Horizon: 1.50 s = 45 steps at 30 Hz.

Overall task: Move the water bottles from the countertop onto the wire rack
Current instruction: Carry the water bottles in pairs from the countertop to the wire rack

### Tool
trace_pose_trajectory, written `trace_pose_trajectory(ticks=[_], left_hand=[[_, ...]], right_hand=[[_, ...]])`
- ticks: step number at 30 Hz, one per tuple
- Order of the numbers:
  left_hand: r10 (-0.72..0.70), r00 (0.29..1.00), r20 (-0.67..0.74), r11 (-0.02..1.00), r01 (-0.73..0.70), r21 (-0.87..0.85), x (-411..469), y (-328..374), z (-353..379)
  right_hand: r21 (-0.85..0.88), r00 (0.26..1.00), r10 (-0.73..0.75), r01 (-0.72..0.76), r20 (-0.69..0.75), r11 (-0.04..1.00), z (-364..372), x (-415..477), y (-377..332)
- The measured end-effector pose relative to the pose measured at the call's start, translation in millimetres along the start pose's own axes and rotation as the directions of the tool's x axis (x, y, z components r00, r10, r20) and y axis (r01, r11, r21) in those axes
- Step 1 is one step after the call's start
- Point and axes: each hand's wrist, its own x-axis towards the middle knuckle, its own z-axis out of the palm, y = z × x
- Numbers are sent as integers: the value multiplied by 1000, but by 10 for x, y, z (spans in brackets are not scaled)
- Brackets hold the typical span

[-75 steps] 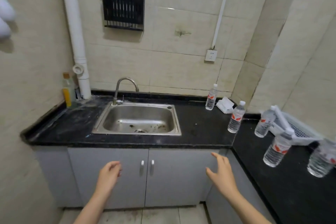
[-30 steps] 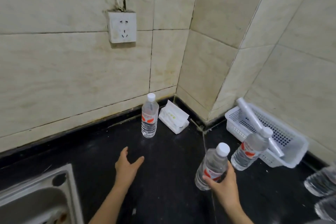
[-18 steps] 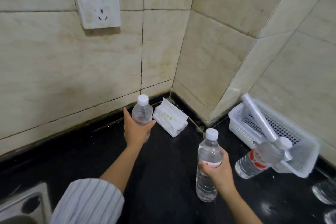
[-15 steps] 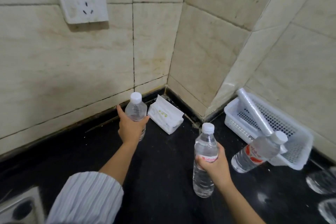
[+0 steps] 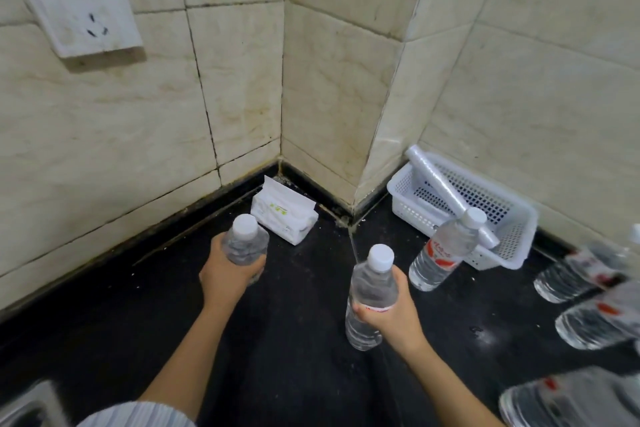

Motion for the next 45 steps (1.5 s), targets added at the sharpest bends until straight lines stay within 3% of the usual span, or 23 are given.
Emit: trace_pose_trajectory(ticks=[3,6,13,17,20,23,29,33,37,45], left_hand=[[-38,992,118,999,39,-6,-279,17,3],[15,957,289,1000,-19,9,-673,71,86],[170,787,594,985,-147,-87,-1376,409,711],[246,609,754,961,-252,-111,-1889,670,1214],[278,397,875,929,-343,-139,-2472,852,1590],[281,191,941,897,-402,-186,-3272,985,1959],[271,-42,962,880,-394,-266,-4950,1031,2537],[277,-118,954,892,-337,-300,-5868,983,2815],[253,-131,958,914,-292,-282,-6474,927,3042],[241,-209,948,910,-290,-295,-7439,1010,3934]], right_hand=[[-37,999,30,-28,39,999,-97,-122,-10],[-87,997,64,-60,48,994,-306,-300,59],[-95,980,167,-178,-110,980,-1067,-1276,304],[-61,938,218,-243,-270,968,-1697,-1973,348],[-21,884,241,-272,-402,962,-2250,-2596,485],[40,773,250,-280,-584,959,-2778,-3438,694],[160,518,281,-266,-808,951,-3578,-5161,1078],[200,421,301,-267,-856,943,-3978,-6075,1317],[219,337,300,-257,-892,941,-4318,-6731,1497],[262,227,318,-244,-921,934,-5252,-7283,1772]])
